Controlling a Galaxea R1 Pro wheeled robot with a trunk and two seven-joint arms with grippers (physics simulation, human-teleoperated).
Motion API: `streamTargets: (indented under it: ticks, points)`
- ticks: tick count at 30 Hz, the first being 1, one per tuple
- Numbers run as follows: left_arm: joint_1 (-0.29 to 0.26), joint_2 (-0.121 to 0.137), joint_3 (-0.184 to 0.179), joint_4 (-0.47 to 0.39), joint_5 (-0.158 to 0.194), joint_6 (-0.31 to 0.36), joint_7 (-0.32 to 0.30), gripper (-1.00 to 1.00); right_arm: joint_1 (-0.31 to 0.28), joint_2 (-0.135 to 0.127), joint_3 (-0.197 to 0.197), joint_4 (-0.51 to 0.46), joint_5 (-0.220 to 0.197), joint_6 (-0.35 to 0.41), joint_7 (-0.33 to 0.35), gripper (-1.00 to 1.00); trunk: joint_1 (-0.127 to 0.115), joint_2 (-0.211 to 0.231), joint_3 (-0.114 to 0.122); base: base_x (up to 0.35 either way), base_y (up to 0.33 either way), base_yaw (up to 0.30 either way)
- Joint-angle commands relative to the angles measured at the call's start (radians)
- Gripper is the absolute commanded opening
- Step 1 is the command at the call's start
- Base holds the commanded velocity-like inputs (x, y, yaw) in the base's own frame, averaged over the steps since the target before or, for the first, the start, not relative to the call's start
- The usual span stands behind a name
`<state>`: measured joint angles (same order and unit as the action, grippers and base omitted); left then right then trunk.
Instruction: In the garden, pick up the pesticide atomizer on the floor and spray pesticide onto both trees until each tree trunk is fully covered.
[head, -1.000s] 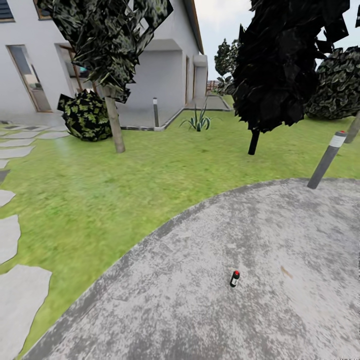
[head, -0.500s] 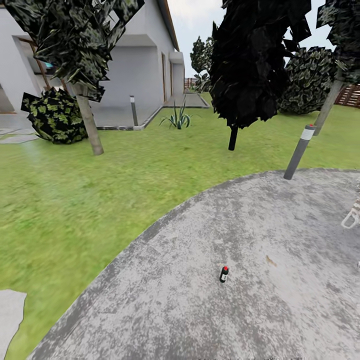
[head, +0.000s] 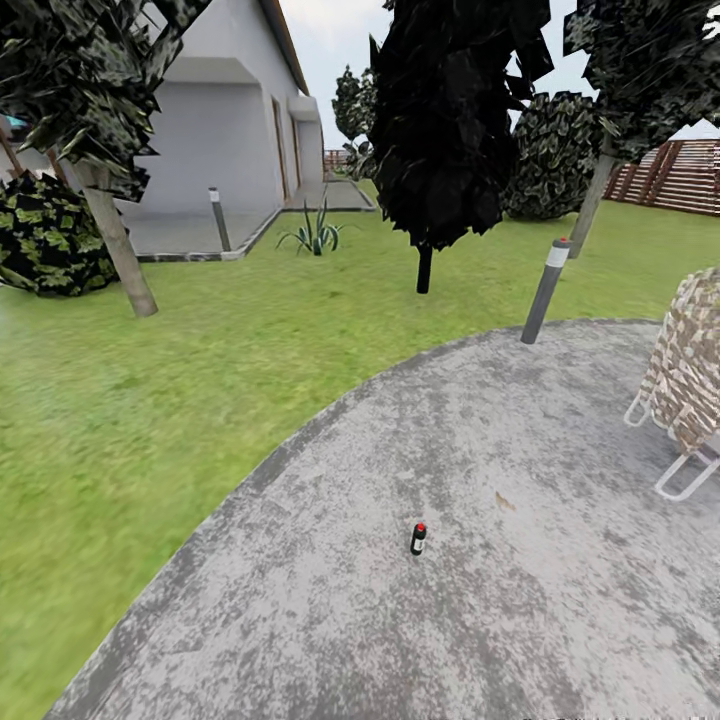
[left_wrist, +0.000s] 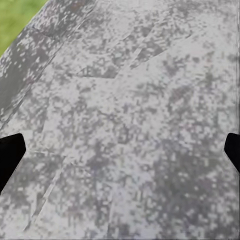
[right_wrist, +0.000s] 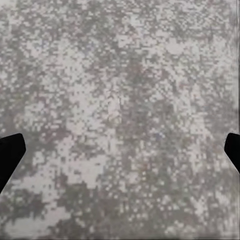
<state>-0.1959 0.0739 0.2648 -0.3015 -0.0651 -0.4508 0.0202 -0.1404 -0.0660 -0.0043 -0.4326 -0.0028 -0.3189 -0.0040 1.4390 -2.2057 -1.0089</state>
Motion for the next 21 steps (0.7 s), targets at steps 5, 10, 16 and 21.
streamTargets:
  ticks: [5, 10, 16, 21]
  points:
    - [0.0, 0.0, 0.004, 0.001, -0.007, -0.003, 0.002, 1.0, -0.001, 0.0, 0.0, 0.003, 0.0, -0.003, 0.0, 1.0, 0.0, 0.0, -0.005, 0.211, 0.186, -0.265]
    - [0.0, -0.001, 0.004, 0.001, -0.007, -0.003, 0.002, 1.0, -0.001, 0.0, 0.0, 0.004, 0.0, -0.003, 0.0, 1.0, 0.0, 0.0, -0.009, 0.24, 0.232, -0.265]
    - [0.0, -0.002, 0.004, 0.001, -0.007, -0.003, 0.002, 1.0, -0.001, 0.0, 0.0, 0.004, 0.0, -0.003, -0.001, 1.0, 0.0, 0.0, -0.013, 0.237, 0.26, -0.266]
    - [0.0, -0.001, 0.004, 0.001, -0.007, -0.003, 0.002, 1.0, -0.001, 0.0, 0.0, 0.004, 0.0, -0.003, -0.001, 1.0, 0.0, 0.0, -0.017, 0.187, 0.29, -0.267]
